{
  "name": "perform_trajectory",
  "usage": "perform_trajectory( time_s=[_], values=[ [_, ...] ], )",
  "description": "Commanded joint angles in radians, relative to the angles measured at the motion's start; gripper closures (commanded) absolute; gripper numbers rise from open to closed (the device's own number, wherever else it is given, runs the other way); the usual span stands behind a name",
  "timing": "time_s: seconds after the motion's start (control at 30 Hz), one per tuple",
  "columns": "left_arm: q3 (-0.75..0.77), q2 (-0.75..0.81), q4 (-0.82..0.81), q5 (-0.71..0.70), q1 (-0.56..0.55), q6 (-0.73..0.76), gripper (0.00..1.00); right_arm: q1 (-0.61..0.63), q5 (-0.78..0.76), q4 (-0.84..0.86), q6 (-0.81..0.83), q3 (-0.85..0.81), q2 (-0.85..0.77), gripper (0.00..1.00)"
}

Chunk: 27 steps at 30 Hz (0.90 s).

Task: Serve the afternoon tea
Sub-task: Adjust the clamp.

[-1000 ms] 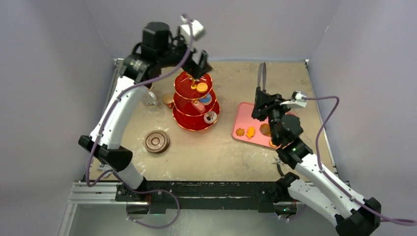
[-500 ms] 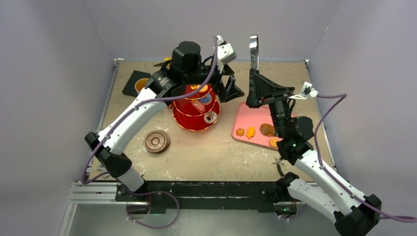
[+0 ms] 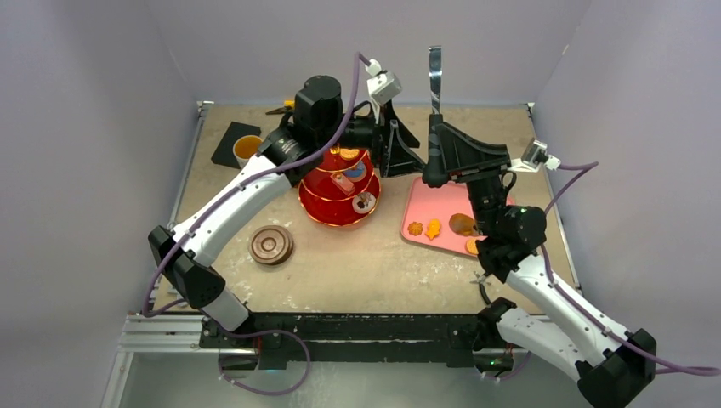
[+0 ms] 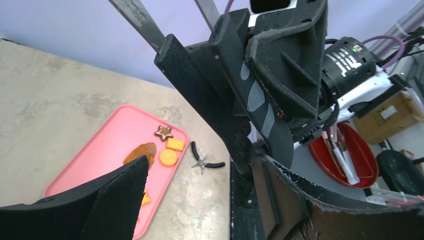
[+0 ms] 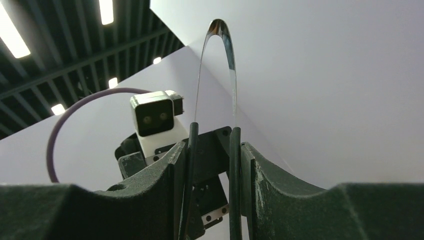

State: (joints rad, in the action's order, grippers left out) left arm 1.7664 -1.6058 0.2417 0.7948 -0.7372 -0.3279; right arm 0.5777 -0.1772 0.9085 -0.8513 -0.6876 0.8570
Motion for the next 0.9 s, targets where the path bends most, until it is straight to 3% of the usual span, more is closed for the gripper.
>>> perform_trajectory(
  time_s=[0.0,0.23,0.57,0.87],
  values=[
    [-0.009,0.081,-0.066,0.17,-0.008,-0.06,0.25,0.0,0.006,0.04,0.001,-0.047,0.004,0.56],
    [-0.016,0.116,-0.044,0.215,0.04,-0.049,0.22,-0.001,-0.006,0.012,0.041,-0.06,-0.024,0.55],
    [-0.074,0.105,-0.296,0.306,0.042,-0.286,0.24,0.0,0.03,0.081,0.02,-0.086,0.031,0.55],
    [-0.08,0.078,-0.364,0.302,0.019,-0.352,0.28,0.0,0.048,0.162,-0.004,-0.121,0.102,0.56]
  ],
)
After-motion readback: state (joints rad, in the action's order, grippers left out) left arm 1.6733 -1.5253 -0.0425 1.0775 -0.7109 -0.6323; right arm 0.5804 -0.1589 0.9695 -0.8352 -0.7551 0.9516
